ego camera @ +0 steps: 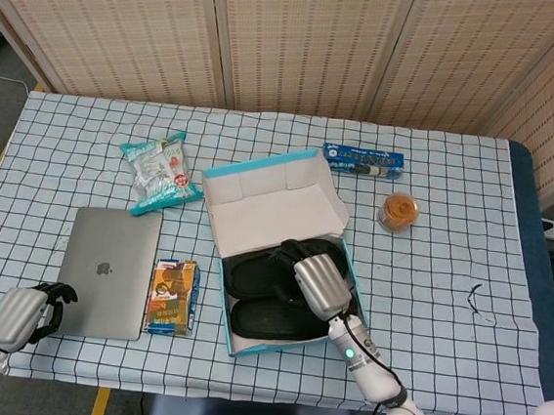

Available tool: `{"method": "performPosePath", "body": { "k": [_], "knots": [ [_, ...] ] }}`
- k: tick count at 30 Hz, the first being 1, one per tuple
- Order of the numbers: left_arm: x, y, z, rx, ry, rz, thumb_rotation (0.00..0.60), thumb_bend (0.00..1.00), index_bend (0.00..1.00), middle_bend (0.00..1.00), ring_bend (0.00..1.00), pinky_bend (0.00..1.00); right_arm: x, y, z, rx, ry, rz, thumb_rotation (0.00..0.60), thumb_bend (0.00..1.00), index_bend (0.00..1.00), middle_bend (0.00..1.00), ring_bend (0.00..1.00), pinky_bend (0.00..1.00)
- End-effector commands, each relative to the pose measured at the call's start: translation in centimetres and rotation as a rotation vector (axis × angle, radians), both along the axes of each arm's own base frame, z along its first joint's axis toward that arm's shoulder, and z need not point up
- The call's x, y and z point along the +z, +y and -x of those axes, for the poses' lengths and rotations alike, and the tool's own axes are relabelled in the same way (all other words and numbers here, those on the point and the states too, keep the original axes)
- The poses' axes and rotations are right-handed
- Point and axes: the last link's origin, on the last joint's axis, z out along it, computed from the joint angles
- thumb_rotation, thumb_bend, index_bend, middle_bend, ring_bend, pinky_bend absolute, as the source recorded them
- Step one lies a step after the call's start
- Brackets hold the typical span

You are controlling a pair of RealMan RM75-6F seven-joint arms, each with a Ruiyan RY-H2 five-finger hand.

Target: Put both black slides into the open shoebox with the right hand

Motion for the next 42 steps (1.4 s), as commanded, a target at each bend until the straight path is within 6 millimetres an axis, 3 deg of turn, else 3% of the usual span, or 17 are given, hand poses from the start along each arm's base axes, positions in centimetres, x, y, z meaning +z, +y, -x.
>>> {"method": "performPosePath", "body": {
  "k": [1,12,28,34,39,42],
  "knots": [
    [-0.1,0.0,0.0,0.004,-0.003,0.006,0.600,0.72,0.44,0.45,0.48,0.67,-2.4,0.1,-1.8,0.074,0.015,0.036,0.600,0.98,0.71,0.57,0.45,0.57],
    [0.2,0.0,0.0,-0.001,-0.010,-0.004,0.600,0.72,0.44,0.45,0.48,0.67,-8.4,-1.2,-2.3,0.077,0.081,-0.081,0.600,1.00,0.75,0.59,0.46,0.58],
    [0.3,0.0,0.0,0.002,-0.018,-0.006,0.600,0.72,0.44,0.45,0.48,0.67,-11.3,-2.5,1.4,0.025,0.159,-0.131,0.600,1.00,0.75,0.59,0.46,0.58],
    [0.3,0.1,0.2,0.008,-0.017,-0.003,0.600,0.72,0.44,0.45,0.48,0.67,-10.2,-2.8,0.8,0.031,0.069,-0.128,0.600,1.00,0.75,0.59,0.46,0.58],
    [0.3,0.1,0.1,0.002,-0.009,-0.006,0.600,0.72,0.44,0.45,0.48,0.67,-6.7,-2.1,-0.5,0.085,-0.049,-0.123,0.600,1.00,0.75,0.59,0.46,0.58],
    [0.3,0.1,0.0,-0.009,-0.007,-0.009,0.600,0.72,0.44,0.45,0.48,0.67,-4.1,-1.7,-0.6,0.124,-0.066,-0.101,0.600,0.98,0.70,0.59,0.40,0.55]
  ]
}}
